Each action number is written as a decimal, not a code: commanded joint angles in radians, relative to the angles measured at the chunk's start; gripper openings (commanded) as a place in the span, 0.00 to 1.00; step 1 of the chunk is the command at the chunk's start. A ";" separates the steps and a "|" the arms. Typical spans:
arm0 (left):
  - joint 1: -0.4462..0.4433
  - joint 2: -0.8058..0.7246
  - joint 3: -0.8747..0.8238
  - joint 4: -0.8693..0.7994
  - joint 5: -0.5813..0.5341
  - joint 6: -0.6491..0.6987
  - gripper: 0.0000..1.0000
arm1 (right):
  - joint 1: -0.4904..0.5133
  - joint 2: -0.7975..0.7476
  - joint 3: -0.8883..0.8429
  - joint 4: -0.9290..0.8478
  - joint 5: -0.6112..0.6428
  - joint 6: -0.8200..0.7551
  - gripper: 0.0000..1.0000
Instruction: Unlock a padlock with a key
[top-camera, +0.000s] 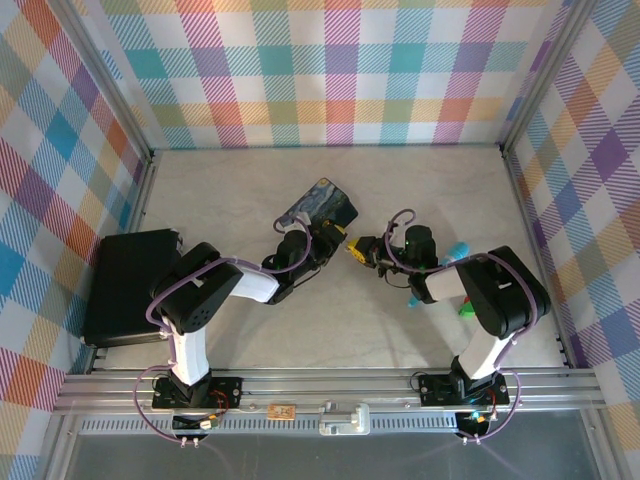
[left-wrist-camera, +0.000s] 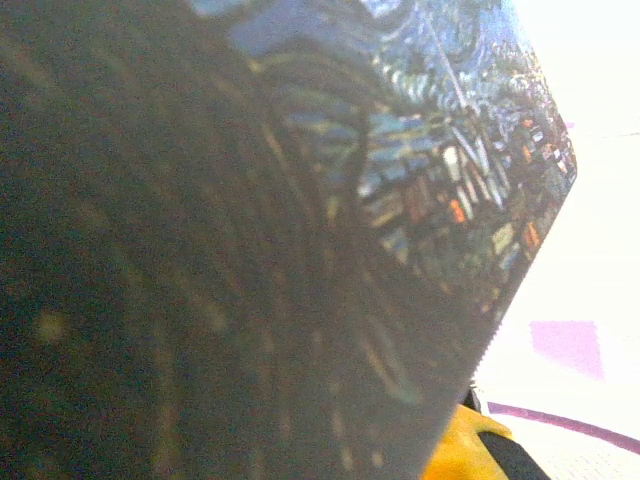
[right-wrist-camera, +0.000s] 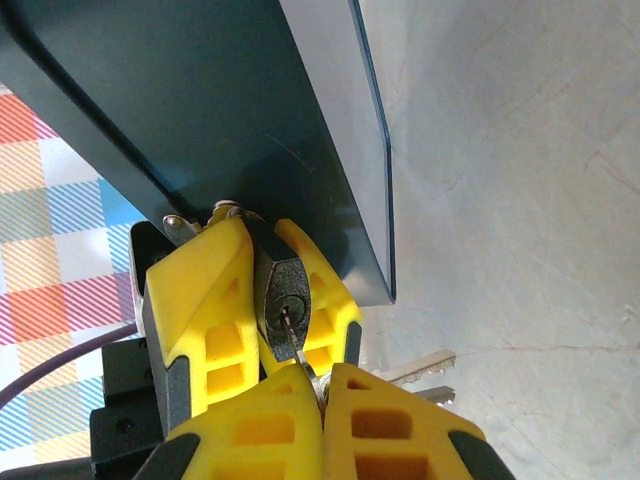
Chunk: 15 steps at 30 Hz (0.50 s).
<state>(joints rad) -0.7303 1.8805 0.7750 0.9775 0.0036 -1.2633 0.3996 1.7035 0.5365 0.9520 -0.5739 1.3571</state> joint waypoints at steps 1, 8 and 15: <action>-0.051 -0.006 0.042 0.032 0.120 -0.024 0.00 | 0.013 -0.056 0.106 -0.160 -0.065 -0.288 0.00; -0.052 -0.017 0.030 0.018 0.155 -0.028 0.00 | 0.012 -0.143 0.219 -0.566 -0.023 -0.713 0.00; -0.057 -0.040 0.030 0.006 0.154 0.008 0.00 | -0.032 -0.072 0.253 -0.539 -0.100 -0.495 0.00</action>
<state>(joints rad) -0.7300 1.8793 0.7841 0.9775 0.0093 -1.2884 0.3771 1.5986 0.7353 0.3626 -0.6048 0.8188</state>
